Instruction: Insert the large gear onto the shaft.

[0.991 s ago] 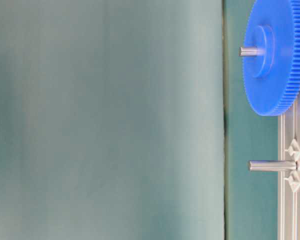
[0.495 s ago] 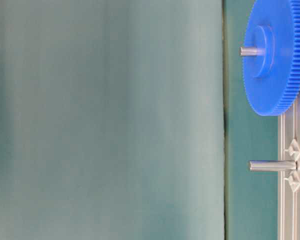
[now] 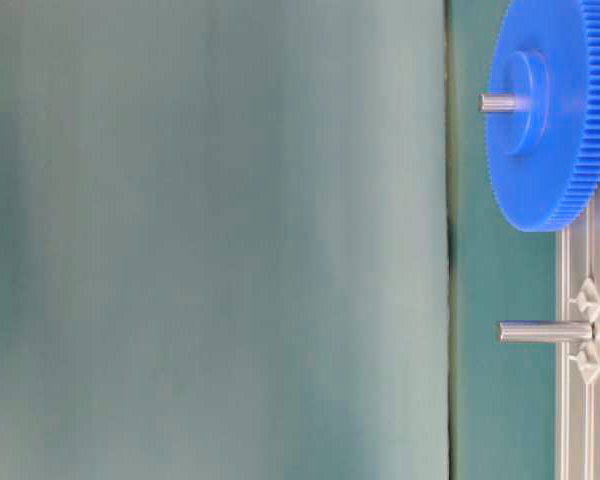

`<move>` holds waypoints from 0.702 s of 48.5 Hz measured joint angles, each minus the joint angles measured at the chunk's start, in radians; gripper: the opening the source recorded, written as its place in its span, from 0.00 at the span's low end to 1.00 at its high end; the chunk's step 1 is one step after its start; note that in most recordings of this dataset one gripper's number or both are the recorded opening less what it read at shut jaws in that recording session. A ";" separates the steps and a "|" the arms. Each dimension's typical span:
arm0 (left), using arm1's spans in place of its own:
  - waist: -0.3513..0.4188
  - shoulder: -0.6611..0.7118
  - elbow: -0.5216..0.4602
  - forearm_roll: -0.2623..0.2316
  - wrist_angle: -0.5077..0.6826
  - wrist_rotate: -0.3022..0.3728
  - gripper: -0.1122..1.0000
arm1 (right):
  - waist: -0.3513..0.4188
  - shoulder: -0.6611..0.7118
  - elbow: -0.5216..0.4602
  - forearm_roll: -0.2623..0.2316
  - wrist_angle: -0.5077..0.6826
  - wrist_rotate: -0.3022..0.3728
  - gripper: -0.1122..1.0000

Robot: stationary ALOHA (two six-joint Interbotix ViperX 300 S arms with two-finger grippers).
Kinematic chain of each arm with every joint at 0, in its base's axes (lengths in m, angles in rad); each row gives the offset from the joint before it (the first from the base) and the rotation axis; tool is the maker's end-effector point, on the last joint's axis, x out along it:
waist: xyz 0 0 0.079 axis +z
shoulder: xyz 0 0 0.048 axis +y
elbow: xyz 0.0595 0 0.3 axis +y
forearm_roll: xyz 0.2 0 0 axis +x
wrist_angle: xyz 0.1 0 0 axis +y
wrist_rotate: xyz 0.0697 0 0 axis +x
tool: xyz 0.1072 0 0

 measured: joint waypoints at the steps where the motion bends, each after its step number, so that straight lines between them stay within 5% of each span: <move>1: 0.000 0.000 0.000 0.002 0.002 0.005 0.89 | 0.000 0.000 -0.002 0.000 0.002 0.000 0.72; 34: 0.000 0.000 0.000 0.002 0.000 -0.002 0.89 | 0.000 0.000 -0.002 0.000 0.000 0.000 0.72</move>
